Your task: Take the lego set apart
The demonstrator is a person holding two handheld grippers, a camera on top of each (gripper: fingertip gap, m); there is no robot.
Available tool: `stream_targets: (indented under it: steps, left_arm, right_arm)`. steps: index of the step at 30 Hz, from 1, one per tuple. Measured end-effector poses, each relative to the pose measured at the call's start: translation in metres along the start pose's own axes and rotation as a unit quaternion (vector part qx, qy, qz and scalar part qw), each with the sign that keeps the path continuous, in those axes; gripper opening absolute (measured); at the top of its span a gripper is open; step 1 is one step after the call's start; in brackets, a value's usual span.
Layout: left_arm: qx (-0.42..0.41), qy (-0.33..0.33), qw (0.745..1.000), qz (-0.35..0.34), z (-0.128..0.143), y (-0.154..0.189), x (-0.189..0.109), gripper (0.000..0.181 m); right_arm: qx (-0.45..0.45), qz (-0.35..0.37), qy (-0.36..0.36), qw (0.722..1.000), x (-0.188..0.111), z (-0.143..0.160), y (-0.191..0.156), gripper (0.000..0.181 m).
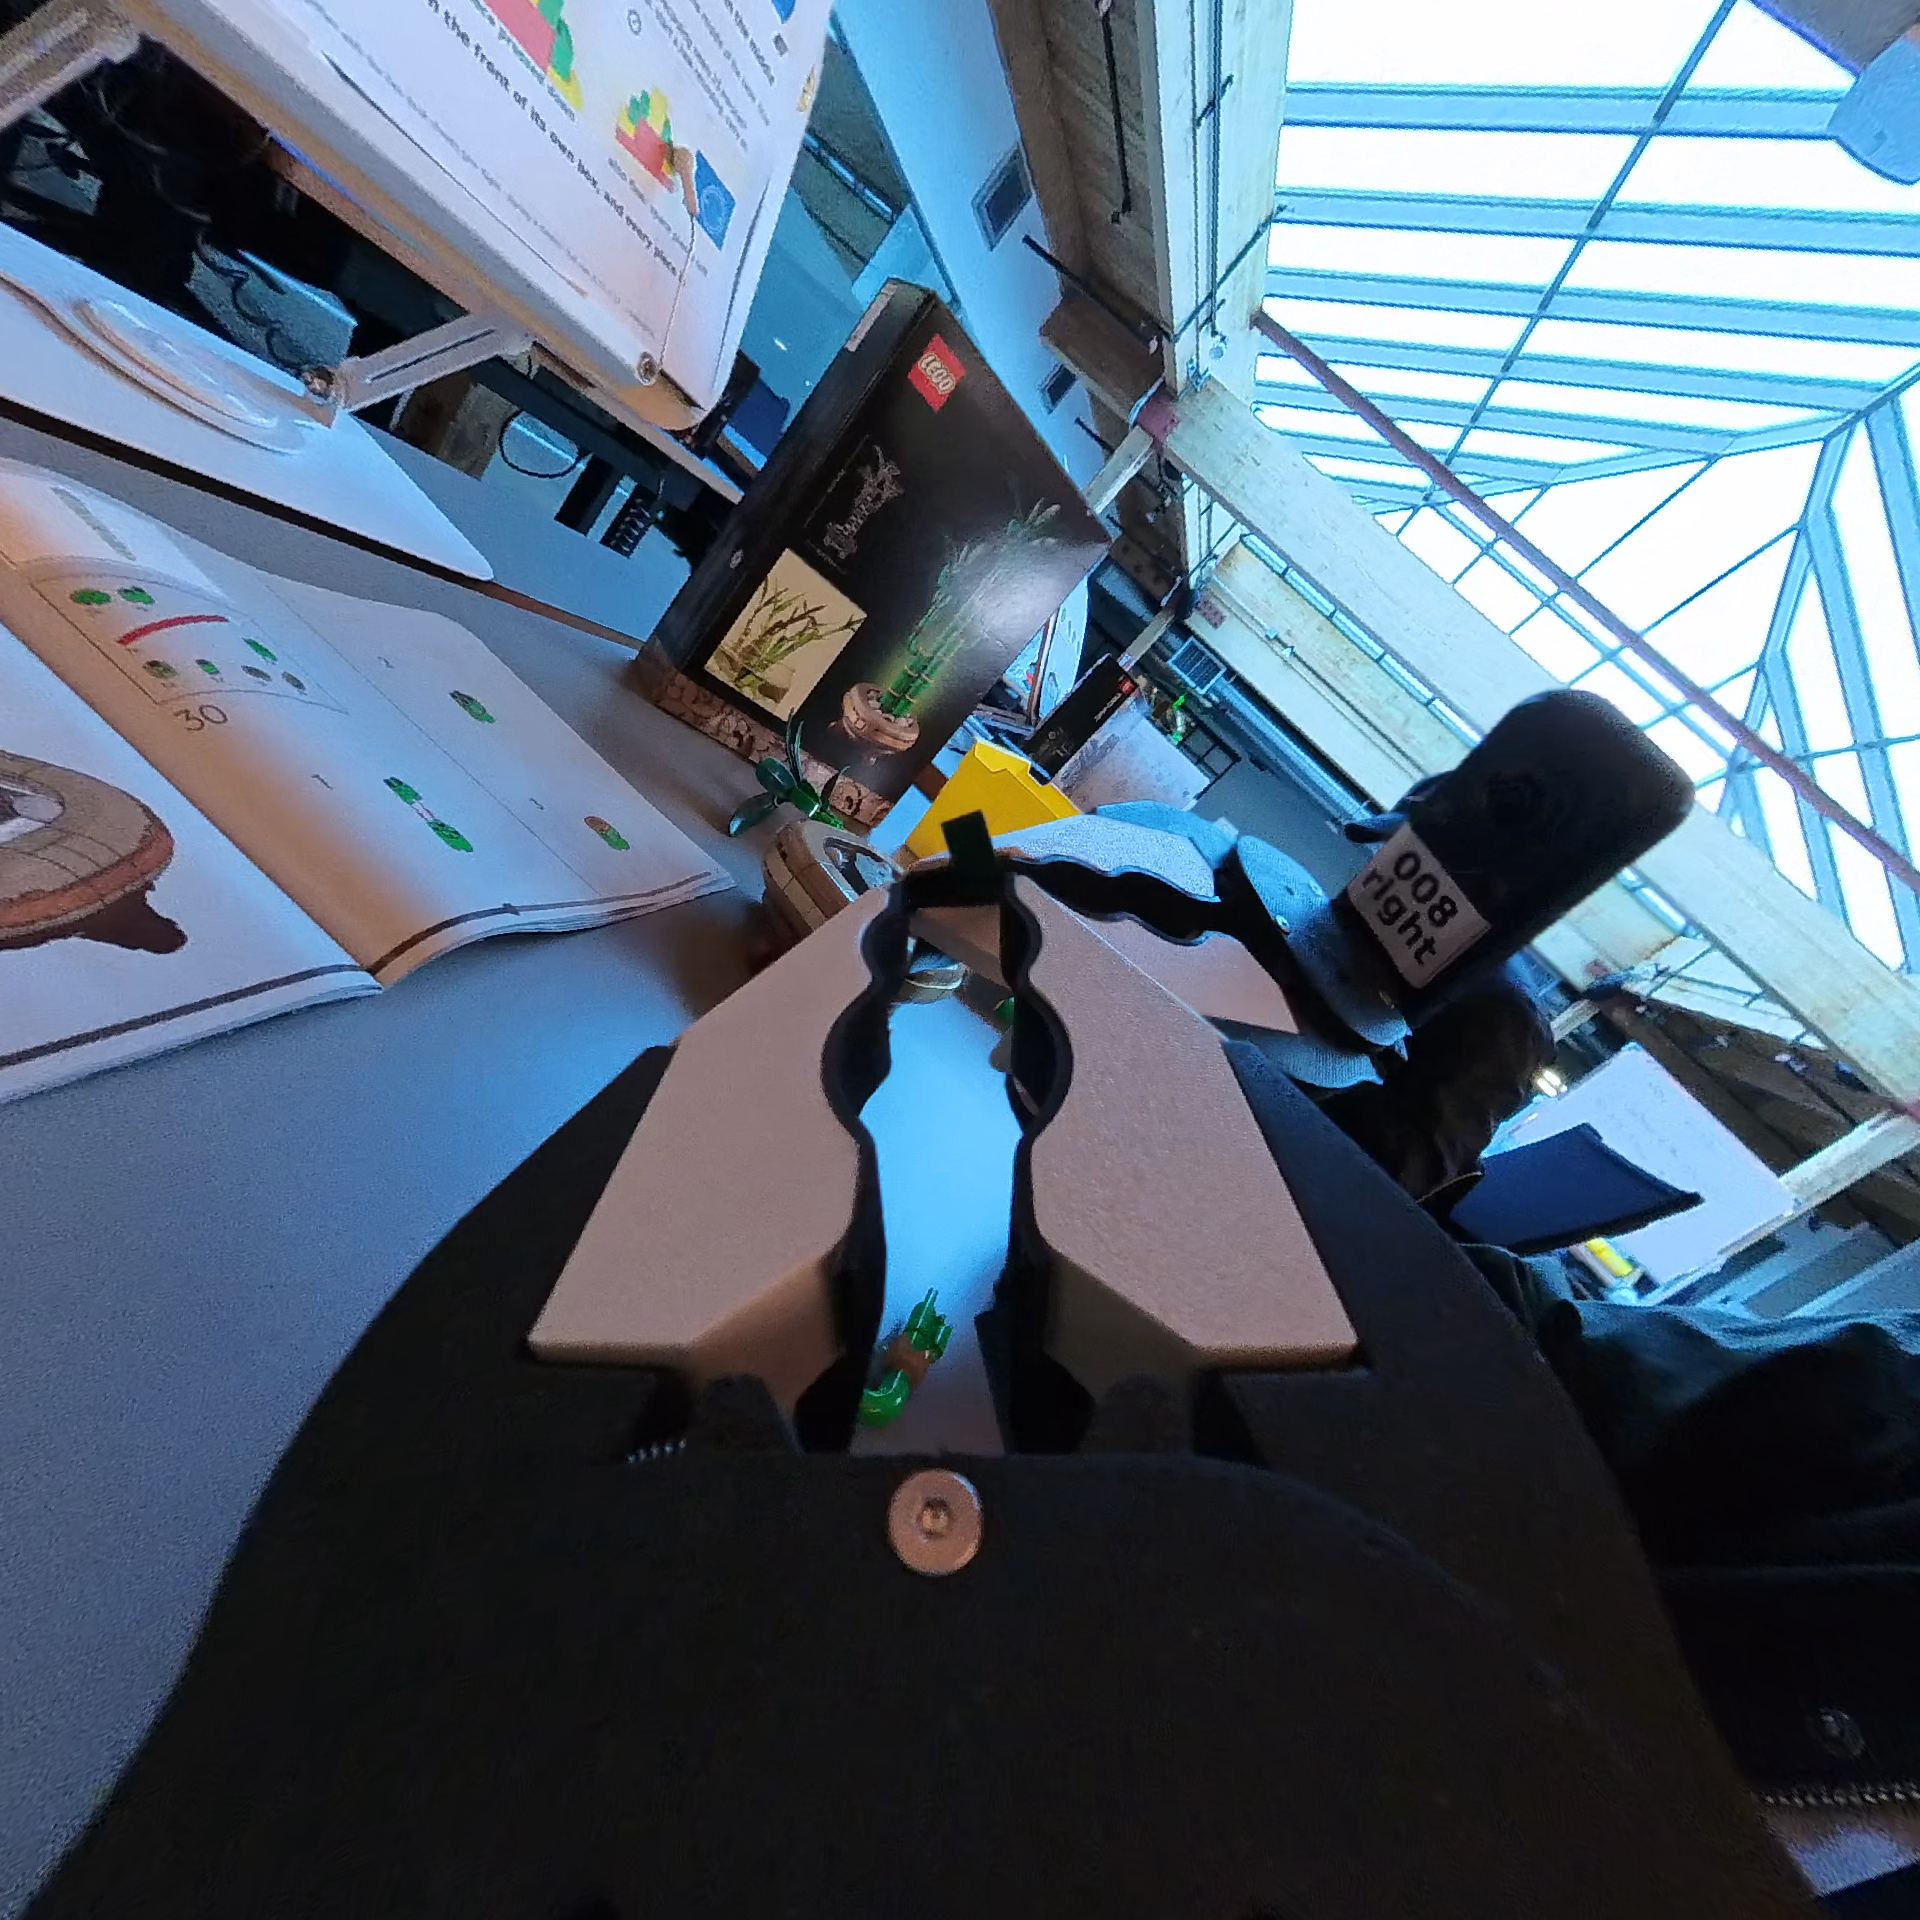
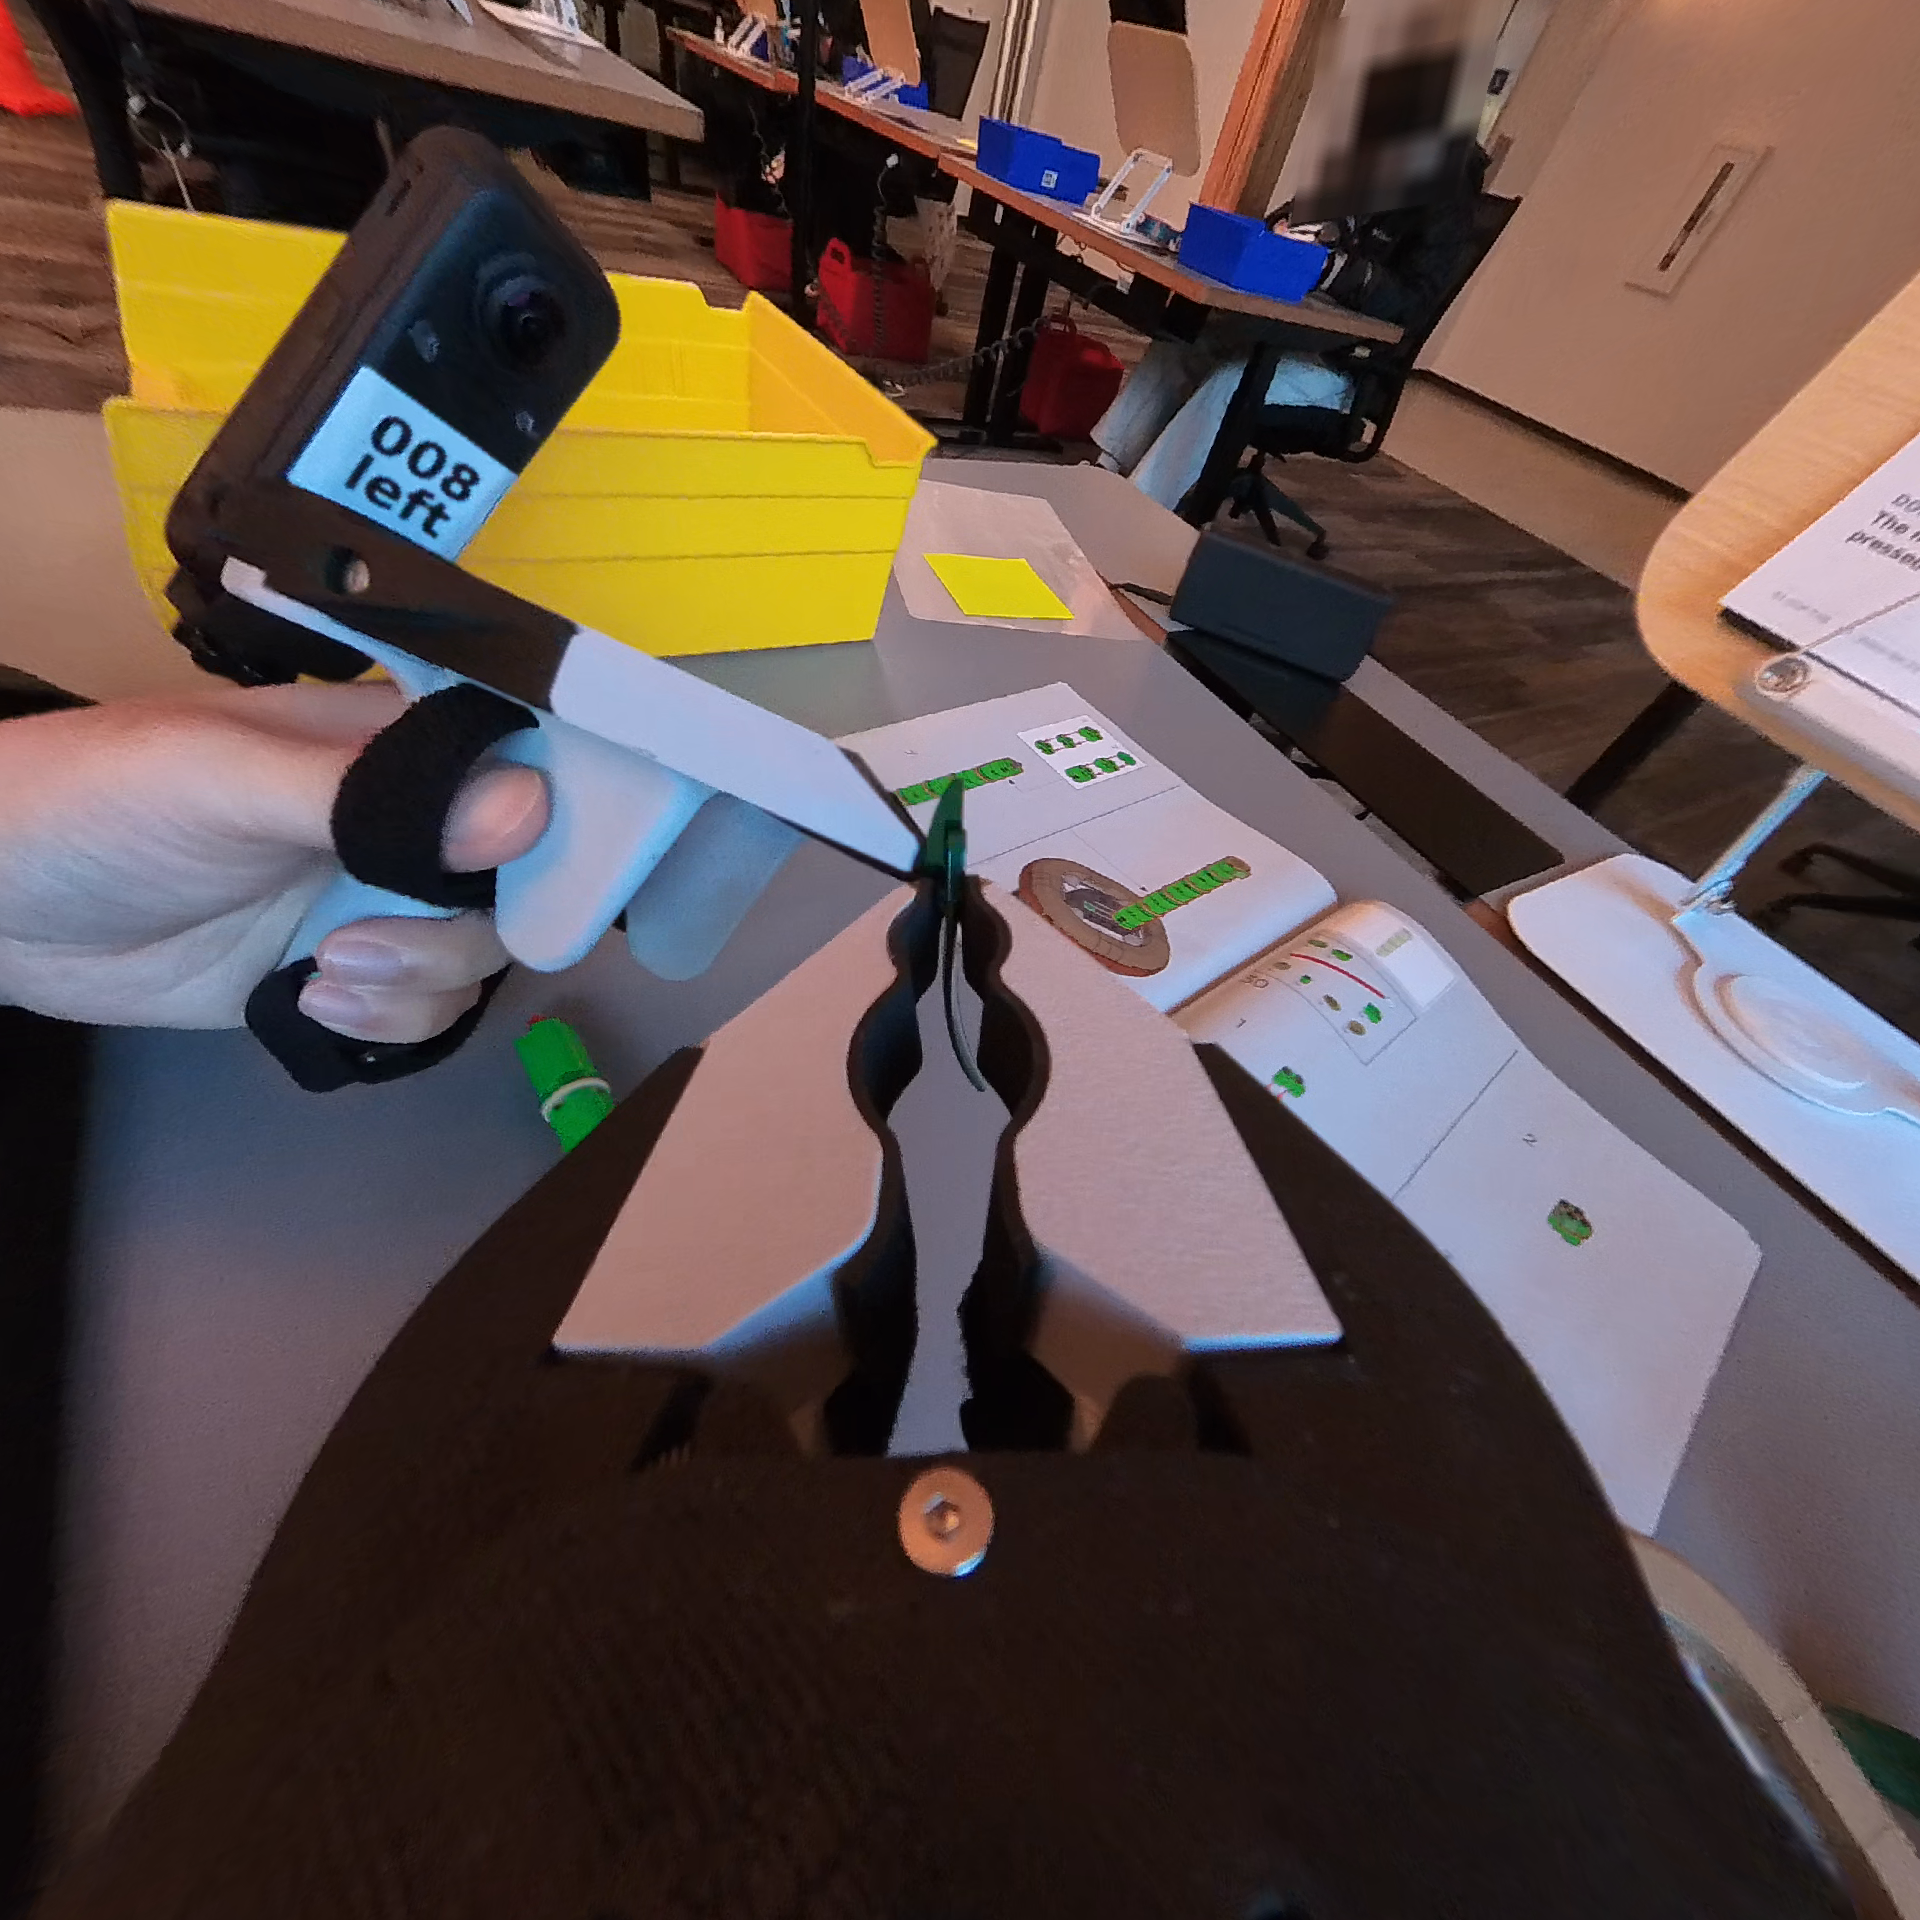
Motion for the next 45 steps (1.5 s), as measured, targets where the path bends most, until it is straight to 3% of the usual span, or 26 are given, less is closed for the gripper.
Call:
stream_targets:
  steps: [4, 9, 17, 22, 29, 39, 45]
  left_arm:
    - [-0.024, 0.007, 1.0, 0.011, -0.002, -0.001, -0.001, 0.019]
    - [-0.015, 0.0, 1.0, 0.004, 0.0, -0.002, 0.0, 0.007]
    - [-0.016, -0.004, 1.0, -0.002, 0.002, -0.005, 0.002, 0.006]
    - [0.01, -0.031, 0.999, -0.031, 0.006, -0.01, 0.001, 0.006]
    - [-0.002, -0.032, 0.999, -0.022, 0.007, -0.008, 0.001, 0.006]
    - [0.051, -0.055, 0.996, -0.054, 0.01, -0.008, 0.002, 0.006]
    - [0.021, -0.051, 0.996, -0.065, 0.012, -0.015, 0.001, 0.006]
  right_arm:
    - [-0.033, 0.011, -0.013, 0.999, 0.003, 0.002, -0.002, 0.003]
    - [-0.043, 0.015, -0.021, 0.999, 0.004, 0.004, -0.002, 0.003]
    - [-0.053, 0.017, -0.03, 0.998, 0.005, 0.007, -0.001, 0.003]
    - [-0.046, 0.015, -0.059, 0.997, 0.009, 0.015, -0.002, 0.003]
    - [-0.02, 0.0, -0.053, 0.998, 0.007, 0.013, -0.001, 0.003]
    - [0.033, -0.033, -0.053, 0.998, 0.006, 0.018, -0.001, 0.003]
    - [0.058, -0.034, -0.067, 0.995, 0.01, 0.023, -0.001, 0.004]
Point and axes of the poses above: each gripper's, where its closed fingertips meet, x out along the fingers, z out of its underside, y = z × x across the jaws, the point moved 3 cm from there along -x, back along the fingers, and after that the axes turned 6 degrees about -x, right-handed, at the moved point
